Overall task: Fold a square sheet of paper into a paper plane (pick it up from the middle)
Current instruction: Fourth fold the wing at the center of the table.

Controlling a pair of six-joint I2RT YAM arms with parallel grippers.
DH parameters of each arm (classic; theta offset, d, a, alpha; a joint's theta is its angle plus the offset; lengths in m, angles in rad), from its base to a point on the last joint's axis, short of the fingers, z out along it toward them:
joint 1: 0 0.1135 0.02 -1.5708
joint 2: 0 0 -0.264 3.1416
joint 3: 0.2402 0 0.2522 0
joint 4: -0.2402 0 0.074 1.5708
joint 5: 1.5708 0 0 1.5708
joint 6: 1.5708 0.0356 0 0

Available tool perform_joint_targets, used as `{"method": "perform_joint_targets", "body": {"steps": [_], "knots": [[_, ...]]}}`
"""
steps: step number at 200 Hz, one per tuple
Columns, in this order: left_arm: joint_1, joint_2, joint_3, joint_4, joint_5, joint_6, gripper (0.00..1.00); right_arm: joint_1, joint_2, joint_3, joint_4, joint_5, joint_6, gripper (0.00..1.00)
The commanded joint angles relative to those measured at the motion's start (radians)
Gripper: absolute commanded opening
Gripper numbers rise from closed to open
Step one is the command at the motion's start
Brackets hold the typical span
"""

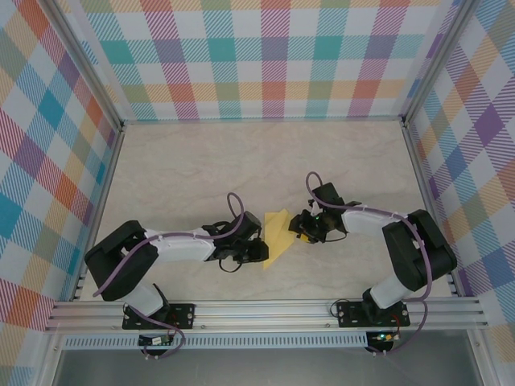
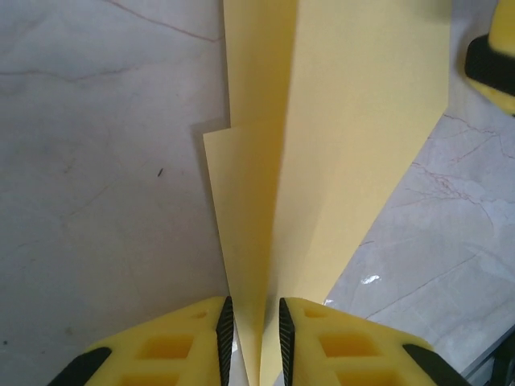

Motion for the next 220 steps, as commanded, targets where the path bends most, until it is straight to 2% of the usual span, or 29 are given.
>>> {"method": "perform_joint_targets", "body": {"steps": [1,52,116,142,189,220], "knots": [[-0.004,-0.028,0.052,-0.058,-0.039,0.039,0.25,0.012,-0.015,-0.023,0.019,-0.001,0.041,0.39],[0.017,-0.002,0.117,-0.088,-0.048,0.082,0.27,0.020,-0.004,-0.050,0.094,-0.050,0.068,0.38],[0.070,0.074,0.163,-0.061,-0.018,0.107,0.26,0.032,-0.068,-0.071,0.066,-0.011,0.090,0.37],[0.089,0.119,0.186,-0.047,0.007,0.111,0.26,0.036,-0.069,-0.076,0.079,-0.032,0.093,0.37],[0.099,0.158,0.197,-0.056,0.022,0.118,0.26,0.038,-0.052,-0.078,0.060,0.018,0.105,0.37],[0.098,0.171,0.185,-0.052,0.027,0.111,0.26,0.042,-0.026,-0.086,0.112,-0.015,0.122,0.37]]}}
